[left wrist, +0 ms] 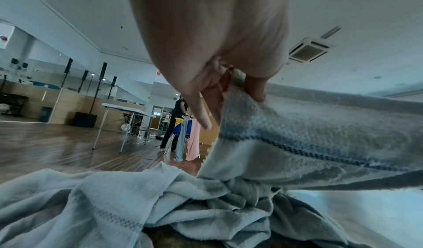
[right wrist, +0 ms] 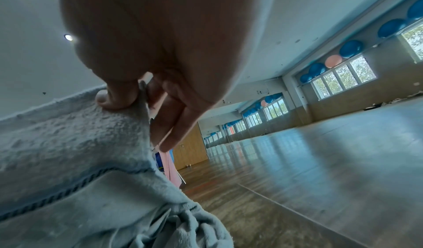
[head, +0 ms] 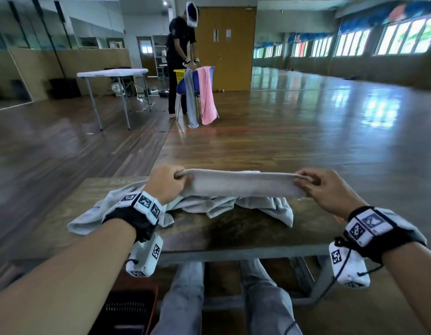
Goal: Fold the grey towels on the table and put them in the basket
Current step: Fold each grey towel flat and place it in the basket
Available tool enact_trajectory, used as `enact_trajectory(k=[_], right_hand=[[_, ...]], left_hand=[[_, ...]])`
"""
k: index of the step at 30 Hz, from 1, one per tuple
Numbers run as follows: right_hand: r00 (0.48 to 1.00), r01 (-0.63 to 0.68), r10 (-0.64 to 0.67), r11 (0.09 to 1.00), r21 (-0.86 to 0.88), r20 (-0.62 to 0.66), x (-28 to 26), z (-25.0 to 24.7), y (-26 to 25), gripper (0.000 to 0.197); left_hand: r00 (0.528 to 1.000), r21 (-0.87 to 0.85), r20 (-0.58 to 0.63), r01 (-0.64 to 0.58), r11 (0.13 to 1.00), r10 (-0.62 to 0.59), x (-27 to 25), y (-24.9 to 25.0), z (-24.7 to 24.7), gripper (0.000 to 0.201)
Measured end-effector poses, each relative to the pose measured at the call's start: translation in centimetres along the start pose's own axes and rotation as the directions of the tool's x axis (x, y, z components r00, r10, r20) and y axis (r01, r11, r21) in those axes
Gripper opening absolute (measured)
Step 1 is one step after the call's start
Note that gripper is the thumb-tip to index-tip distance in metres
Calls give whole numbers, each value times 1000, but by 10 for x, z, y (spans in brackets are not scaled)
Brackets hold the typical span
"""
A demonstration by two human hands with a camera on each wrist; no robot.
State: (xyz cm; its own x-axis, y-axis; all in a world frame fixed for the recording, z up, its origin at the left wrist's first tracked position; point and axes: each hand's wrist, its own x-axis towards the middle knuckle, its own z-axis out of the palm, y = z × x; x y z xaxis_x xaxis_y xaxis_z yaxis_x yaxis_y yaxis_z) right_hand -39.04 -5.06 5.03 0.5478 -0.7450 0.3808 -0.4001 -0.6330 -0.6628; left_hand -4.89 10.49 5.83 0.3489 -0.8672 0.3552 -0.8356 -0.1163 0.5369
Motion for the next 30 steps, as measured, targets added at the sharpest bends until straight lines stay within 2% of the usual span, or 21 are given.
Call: enact_trajectory(k=[3, 6, 8, 11, 13, 15, 17, 21, 25, 29, 30], right_hand=[[999, 49, -48, 997, -54, 27, -15, -18, -12, 14], [998, 60, -60, 998, -10, 9, -29, -30, -20, 7], [996, 67, -67, 998, 11, 51, -38, -31, -19, 17], [986, 16, -7, 999, -51, 164, -44, -21, -5, 22], [979, -37, 50, 997, -70, 198, -43, -7, 9, 14], [975, -70, 87, 994, -90, 203, -35, 7, 26, 9], [976, -95, 112, 991, -99, 185, -22, 20, 42, 13], [980, -171, 182, 977, -127, 82, 18, 45, 73, 22], [981, -194, 192, 968, -157, -33, 76, 64, 98, 28], [976, -213, 197, 949, -231, -88, 143, 80, 129, 39], [976, -216, 200, 943, -252, -89, 160, 84, 137, 40]], left_hand=[[991, -3, 128, -32, 999, 32, -13, 10, -12, 39], [968, -22, 250, -26, 999, 31, -19, 10, -20, 43], [938, -40, 345, -9, 999, 22, -24, 7, -20, 45], [876, -84, 482, 71, 994, -22, -28, -2, -12, 42], [855, -41, 517, 82, 996, -49, -26, -8, -2, 43], [861, 3, 503, 86, 996, -75, -18, -15, 13, 44], [890, 44, 443, 102, 994, -111, -6, -24, 29, 43], [947, 23, 293, 131, 991, -132, 33, -40, 58, 46], [984, 29, 137, 114, 993, -116, 88, -55, 77, 52], [995, 97, 64, 74, 993, -80, 150, -67, 97, 31], [996, 106, 46, 72, 992, -77, 165, -71, 104, 32]])
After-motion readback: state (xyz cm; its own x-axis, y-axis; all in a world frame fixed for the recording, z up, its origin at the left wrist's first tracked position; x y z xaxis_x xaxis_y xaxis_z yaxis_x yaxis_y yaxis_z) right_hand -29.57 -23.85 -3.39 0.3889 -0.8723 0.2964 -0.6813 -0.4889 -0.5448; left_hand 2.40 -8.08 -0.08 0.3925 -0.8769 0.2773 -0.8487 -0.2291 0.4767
